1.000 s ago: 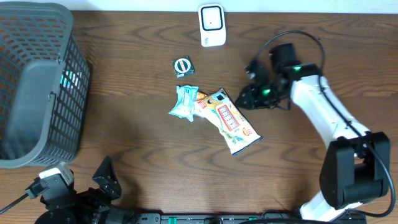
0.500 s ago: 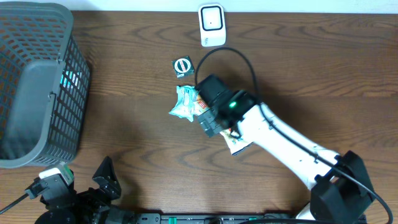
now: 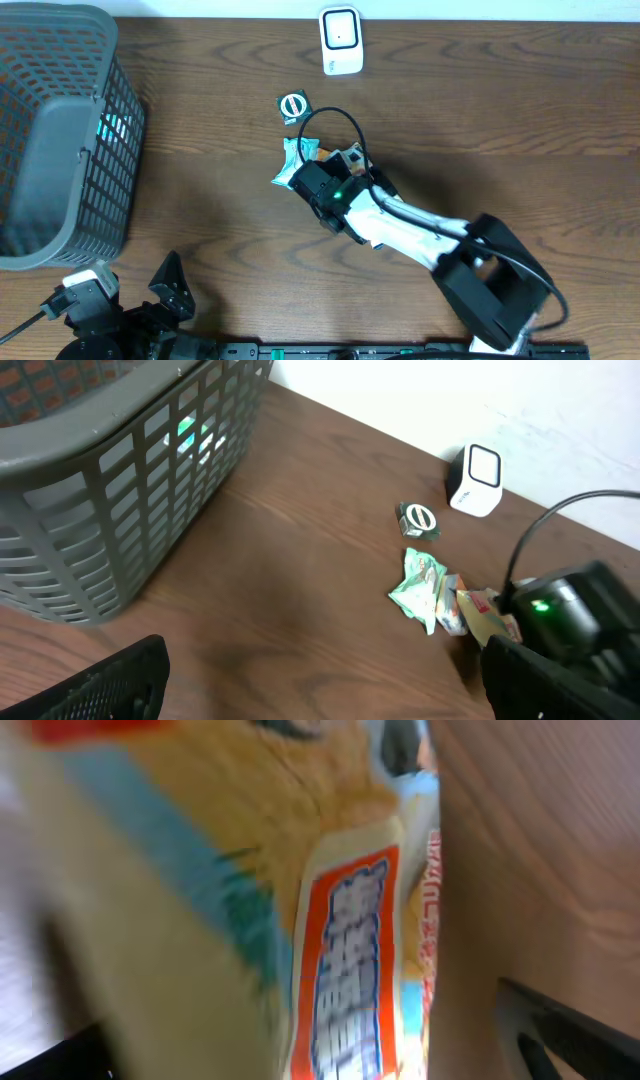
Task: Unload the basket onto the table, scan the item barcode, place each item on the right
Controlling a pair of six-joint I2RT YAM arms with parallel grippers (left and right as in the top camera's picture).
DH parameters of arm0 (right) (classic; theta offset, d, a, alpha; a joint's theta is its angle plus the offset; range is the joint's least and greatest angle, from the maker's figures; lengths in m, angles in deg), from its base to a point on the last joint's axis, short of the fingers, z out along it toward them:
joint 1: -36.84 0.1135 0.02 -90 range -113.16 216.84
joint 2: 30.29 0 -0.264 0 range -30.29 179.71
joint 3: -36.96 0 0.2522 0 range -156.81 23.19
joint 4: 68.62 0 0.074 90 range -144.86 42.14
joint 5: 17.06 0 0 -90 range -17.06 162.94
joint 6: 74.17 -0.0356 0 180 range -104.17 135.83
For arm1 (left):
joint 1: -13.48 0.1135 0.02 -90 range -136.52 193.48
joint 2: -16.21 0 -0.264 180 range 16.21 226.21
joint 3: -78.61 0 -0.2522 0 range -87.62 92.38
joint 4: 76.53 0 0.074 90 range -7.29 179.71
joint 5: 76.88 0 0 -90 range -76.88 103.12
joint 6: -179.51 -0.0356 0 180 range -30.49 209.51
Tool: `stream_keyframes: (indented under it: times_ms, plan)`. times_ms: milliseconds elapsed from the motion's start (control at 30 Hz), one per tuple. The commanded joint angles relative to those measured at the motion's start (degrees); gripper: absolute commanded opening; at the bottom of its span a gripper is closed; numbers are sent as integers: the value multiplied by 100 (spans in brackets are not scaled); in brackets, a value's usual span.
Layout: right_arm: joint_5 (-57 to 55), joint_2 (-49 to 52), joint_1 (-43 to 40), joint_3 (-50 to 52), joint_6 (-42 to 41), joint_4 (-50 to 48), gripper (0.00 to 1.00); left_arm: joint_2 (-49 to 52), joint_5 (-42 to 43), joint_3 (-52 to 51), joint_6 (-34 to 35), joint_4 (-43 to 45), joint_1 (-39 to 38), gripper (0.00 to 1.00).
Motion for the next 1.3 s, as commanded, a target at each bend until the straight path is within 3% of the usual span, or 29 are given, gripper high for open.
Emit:
stream_keyframes:
  times_ms: [0,167,267,333,433,667,833,967,1133,1267]
  plan:
    - [-721,293,-247,26,236,-170,99,-9,-98,-28,55,4,24,98]
    - [-350,656,-697,26,227,-542,97,-9,-96,-28,55,4,24,98]
    - [339,710,-968,26,249,-627,47,-9,-96,-28,55,4,24,98]
    - [667,660,-1108,11,247,-597,20,-9,-96,-28,55,4,24,98]
    - [1298,444,-1279,-31,247,-485,1,-9,-96,-28,55,4,24,98]
    - [3405,-734,-1864,-280,249,-151,1,-9,-96,-28,55,4,24,98]
    - [5912,-1390,-2704,-289,317,-175,1,-9,-96,-28,55,4,24,98]
    - [7923,-1266,-3410,-264,612,-232,1,-9,-96,-28,55,4,24,98]
    - [9304,-595,-4002,-127,608,-522,1,-9,-98,-28,55,4,24,98]
    - [10308,188,-4277,-116,581,-846,11,-9,-96,-28,55,4,24,98]
